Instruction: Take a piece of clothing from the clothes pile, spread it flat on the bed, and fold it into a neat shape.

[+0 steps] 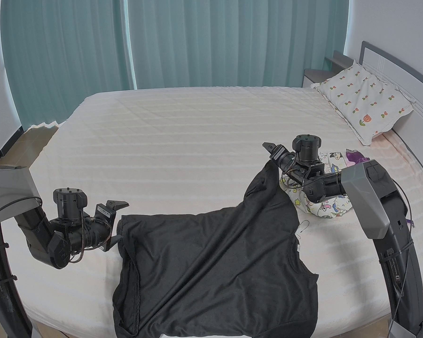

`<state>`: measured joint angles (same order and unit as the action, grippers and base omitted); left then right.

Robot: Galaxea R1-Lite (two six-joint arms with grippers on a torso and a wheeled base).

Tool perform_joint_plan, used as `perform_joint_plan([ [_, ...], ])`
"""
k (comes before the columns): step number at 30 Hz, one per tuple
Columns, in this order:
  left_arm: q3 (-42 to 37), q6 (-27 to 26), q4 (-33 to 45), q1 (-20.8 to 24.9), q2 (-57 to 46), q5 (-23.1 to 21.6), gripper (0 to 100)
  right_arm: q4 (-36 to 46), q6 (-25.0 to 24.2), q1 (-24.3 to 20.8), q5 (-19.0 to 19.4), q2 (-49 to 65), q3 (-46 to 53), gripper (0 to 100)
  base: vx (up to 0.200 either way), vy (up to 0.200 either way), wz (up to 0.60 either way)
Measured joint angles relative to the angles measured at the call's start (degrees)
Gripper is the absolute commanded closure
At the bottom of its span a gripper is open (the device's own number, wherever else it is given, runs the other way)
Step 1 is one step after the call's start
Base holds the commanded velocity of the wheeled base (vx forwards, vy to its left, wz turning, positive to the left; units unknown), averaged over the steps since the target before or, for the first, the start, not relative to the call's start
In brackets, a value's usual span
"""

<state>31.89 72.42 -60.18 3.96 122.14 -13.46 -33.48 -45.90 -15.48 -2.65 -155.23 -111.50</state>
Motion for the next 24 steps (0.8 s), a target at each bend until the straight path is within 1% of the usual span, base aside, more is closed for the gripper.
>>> perform_joint_plan([
  [2,0.0,0.0,0.0,0.0,0.0,0.0,0,-0.35,-0.39,0.05,-0.04,-0.15,-0.49,0,0.0,0.0,0.0],
  [6,0.0,-0.02,0.0,0.0,0.0,0.0,0,-2.78,-3.25,-0.2,-0.15,-0.02,-2.26,0,0.0,0.0,0.0],
  [11,0.0,-0.02,0.0,0.0,0.02,0.0,0,-2.71,-3.56,0.07,-0.11,0.82,-0.66,0,0.0,0.0,0.0],
  [14,0.0,-0.04,0.0,0.0,0.05,0.0,0,-2.66,-3.25,0.44,0.18,1.68,3.91,0,0.0,0.0,0.0],
  [19,0.0,-0.15,0.0,0.0,0.07,0.0,0,-3.67,-1.76,1.62,0.68,3.85,14.7,0,0.0,0.0,0.0],
  [24,0.33,-0.22,0.0,-0.09,0.07,0.16,0,-8.89,-0.73,2.65,1.91,6.86,27.56,0,0.0,0.0,0.0],
])
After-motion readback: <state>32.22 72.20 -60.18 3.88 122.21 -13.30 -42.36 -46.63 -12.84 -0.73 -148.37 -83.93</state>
